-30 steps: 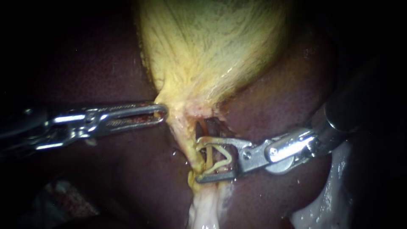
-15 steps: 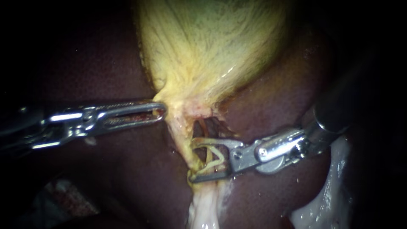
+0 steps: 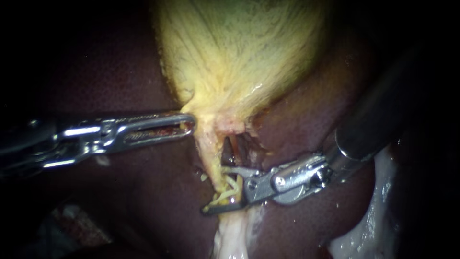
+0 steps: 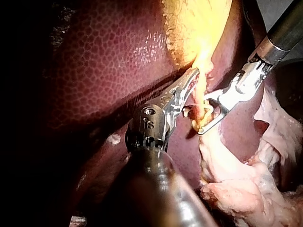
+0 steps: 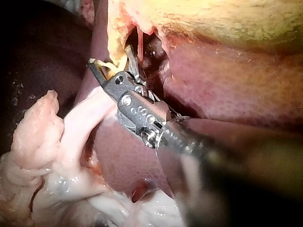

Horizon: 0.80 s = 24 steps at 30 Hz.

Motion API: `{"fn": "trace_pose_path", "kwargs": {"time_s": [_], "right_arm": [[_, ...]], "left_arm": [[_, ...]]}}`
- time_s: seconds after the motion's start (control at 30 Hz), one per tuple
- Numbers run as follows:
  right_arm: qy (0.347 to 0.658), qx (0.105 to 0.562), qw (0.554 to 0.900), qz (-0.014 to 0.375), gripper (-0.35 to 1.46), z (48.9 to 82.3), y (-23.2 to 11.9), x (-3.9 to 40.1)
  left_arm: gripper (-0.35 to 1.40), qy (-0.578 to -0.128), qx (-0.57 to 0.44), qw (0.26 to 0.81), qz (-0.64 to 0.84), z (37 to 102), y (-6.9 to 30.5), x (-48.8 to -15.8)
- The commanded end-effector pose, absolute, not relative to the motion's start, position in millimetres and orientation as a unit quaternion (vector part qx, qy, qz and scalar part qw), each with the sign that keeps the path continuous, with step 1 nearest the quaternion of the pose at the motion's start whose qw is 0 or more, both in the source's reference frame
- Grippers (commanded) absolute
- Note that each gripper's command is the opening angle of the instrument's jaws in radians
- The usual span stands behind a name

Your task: Clipping first clip left tube

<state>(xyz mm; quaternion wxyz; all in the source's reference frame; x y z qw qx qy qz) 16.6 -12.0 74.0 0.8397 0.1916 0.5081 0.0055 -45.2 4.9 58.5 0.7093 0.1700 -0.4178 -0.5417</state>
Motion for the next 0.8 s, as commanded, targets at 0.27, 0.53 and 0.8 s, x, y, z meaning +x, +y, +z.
{"fn": "trace_pose_path", "kwargs": {"time_s": [0.27, 0.53, 0.8], "right_arm": [[0.507, 0.203, 0.838, 0.009, 0.41, 74.0, -12.1, 16.4], [0.461, 0.243, 0.852, 0.052, -0.35, 73.6, -11.7, 15.6], [0.459, 0.247, 0.852, 0.058, -0.35, 73.8, -11.9, 15.5]], "left_arm": [[-0.35, -0.418, 0.172, 0.709, -0.541, 58.6, 4.9, -45.2], [-0.35, -0.418, 0.172, 0.709, -0.541, 58.6, 5.0, -45.5], [-0.35, -0.419, 0.174, 0.709, -0.54, 59.0, 5.1, -45.8]]}}
